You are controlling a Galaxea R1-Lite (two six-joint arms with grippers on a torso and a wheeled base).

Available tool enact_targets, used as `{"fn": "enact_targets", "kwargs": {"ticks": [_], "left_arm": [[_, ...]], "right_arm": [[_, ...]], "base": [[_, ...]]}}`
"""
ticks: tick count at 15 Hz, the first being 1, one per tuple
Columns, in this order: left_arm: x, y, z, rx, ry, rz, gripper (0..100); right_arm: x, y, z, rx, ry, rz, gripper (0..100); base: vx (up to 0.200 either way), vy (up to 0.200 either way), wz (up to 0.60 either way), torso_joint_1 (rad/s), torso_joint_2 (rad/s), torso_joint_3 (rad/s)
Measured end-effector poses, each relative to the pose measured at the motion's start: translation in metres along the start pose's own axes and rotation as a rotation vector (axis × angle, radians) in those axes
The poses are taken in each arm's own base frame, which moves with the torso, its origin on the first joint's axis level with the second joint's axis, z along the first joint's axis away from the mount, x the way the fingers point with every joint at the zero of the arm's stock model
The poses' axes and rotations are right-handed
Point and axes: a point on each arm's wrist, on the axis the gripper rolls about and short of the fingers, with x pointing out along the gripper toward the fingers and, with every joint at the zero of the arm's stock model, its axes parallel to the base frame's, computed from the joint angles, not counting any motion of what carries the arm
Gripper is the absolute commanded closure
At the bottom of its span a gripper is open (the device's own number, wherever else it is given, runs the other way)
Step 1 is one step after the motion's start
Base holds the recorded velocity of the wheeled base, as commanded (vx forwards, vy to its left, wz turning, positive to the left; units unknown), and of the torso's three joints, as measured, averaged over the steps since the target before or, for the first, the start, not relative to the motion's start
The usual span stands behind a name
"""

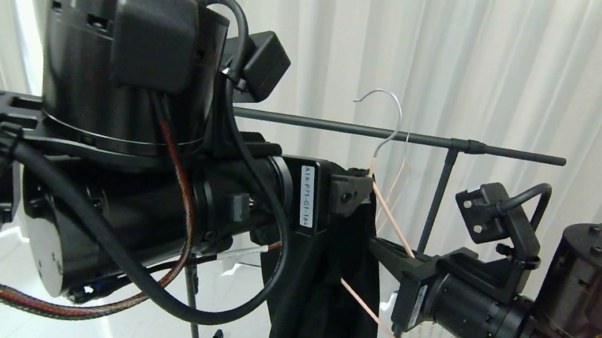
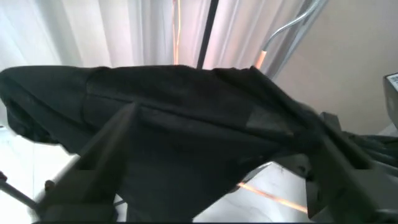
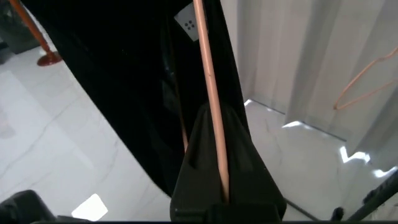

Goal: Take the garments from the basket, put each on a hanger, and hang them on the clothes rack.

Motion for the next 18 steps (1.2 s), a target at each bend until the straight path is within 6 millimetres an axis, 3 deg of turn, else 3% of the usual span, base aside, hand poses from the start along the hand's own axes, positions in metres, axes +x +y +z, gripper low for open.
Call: {"fn": "enact_targets", "kwargs": {"ticks": [3,7,12,15,18], "left_arm": [[-0.006,0.004,-0.007,0.011,0.017,0.003,0],[-0.024,0.018,-0.037,0.204,0.095,-0.014,0],[-0.031,0.025,-0.033,0.31,-0.004,-0.016,0],[-0.037,0.036,-0.057,0.43,0.066,-0.026,0],[-0.067,0.053,-0.09,0.541,0.127,-0.18,0]], "right_arm": [[-0.003,0.0,0.001,-0.078,-0.041,0.009,100],[-0.006,-0.002,-0.001,-0.128,-0.061,0.011,100],[-0.009,-0.002,-0.001,-0.141,-0.063,0.012,100],[-0.018,-0.007,-0.011,-0.178,-0.028,0.004,100],[-0.048,-0.017,-0.039,-0.239,0.058,0.034,100]], "base": [[0.0,0.0,0.0,0.0,0.0,0.0],[0.0,0.0,0.0,0.0,0.0,0.0],[0.0,0.0,0.0,0.0,0.0,0.0],[0.0,0.0,0.0,0.0,0.0,0.0],[0.0,0.0,0.0,0.0,0.0,0.0]]}}
